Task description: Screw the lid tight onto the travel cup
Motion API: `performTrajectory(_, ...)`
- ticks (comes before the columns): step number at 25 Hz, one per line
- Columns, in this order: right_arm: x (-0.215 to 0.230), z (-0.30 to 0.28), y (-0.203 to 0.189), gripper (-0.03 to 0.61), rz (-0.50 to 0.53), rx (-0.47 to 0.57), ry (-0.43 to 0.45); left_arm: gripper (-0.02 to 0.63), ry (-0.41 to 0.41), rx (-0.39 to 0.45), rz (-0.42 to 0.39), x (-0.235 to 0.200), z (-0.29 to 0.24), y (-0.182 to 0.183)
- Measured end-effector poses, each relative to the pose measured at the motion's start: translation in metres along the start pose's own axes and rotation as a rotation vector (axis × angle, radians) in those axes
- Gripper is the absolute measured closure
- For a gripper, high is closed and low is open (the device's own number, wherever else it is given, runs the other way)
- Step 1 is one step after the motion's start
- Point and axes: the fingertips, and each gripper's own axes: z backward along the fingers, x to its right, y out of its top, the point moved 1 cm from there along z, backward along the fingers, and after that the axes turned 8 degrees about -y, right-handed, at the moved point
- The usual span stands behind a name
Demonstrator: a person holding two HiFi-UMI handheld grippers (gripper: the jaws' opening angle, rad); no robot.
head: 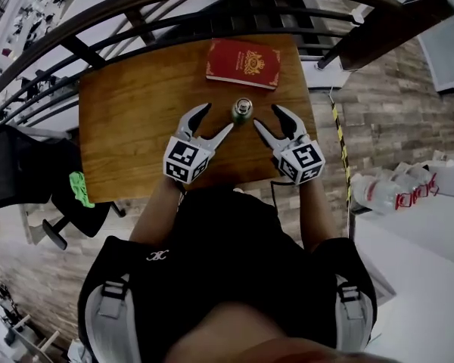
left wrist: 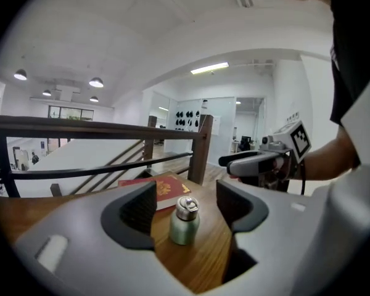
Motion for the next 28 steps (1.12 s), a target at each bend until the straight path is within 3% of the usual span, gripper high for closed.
performTrajectory(9,0.002,-0.047,-0.034,0.326,0.101,-0.139,0.098,0.278,-0.088,-0.121,0.002,-0.008,-0.037,-0.064)
performTrajectory(22,-0.006,-0.093,-0.077,0.270,0.250,-0.231,0.215,0.249,-0.236,-0.164,-0.004,-0.017,-0.104,-0.124)
performTrajectory(28,-0.015,-0.104,-0.092,0.270,0.366,-0.330,0.357,0.230,-0.309,-0.194,-0.053,-0.014,-0.123,-0.138)
